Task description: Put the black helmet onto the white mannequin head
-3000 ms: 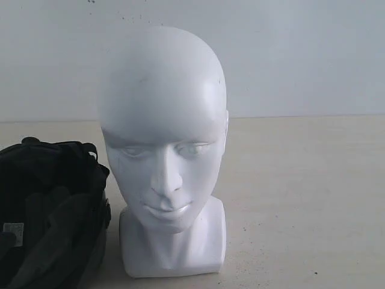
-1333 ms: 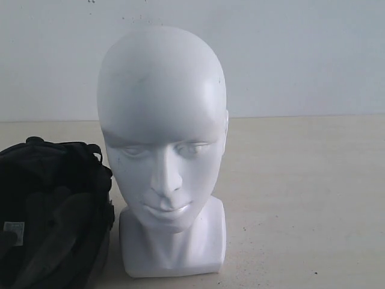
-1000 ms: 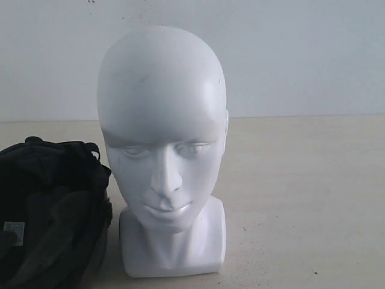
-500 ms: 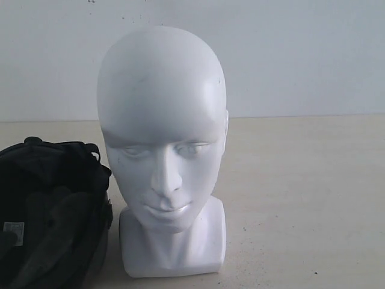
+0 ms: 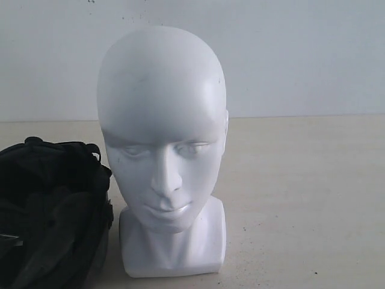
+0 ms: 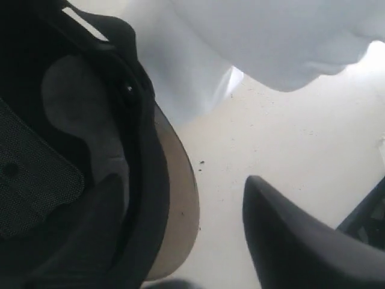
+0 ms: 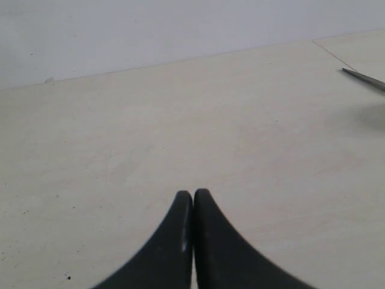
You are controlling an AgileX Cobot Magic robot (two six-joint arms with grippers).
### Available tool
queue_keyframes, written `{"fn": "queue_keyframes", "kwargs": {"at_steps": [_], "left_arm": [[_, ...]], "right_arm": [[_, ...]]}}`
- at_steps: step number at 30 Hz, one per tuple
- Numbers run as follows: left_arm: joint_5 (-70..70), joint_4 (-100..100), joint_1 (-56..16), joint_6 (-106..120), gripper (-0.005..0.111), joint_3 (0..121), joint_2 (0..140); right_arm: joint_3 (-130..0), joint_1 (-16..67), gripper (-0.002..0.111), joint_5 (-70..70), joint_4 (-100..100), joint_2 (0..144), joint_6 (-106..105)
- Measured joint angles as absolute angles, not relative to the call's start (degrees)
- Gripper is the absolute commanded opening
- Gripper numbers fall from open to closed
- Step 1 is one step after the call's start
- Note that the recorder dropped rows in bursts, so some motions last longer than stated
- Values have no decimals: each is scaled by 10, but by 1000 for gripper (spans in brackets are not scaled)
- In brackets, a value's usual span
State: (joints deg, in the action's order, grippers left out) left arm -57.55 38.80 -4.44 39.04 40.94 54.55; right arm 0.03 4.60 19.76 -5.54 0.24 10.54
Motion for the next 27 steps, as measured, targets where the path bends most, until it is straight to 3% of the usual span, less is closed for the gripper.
{"fn": "queue_keyframes", "kwargs": {"at_steps": [12, 16, 20, 27], "left_arm": [[-432, 414, -181, 397, 62, 409, 699], [-372, 309, -225, 294, 62, 409, 728], [-335, 240, -229, 224, 62, 409, 762], [-311, 297, -230, 228, 62, 410, 787]], "right_arm": [[0, 46, 0, 198, -55, 2, 105], [0, 46, 0, 198, -55, 2, 105], [0, 46, 0, 198, -55, 2, 105], [0, 46, 0, 198, -55, 2, 105]]}}
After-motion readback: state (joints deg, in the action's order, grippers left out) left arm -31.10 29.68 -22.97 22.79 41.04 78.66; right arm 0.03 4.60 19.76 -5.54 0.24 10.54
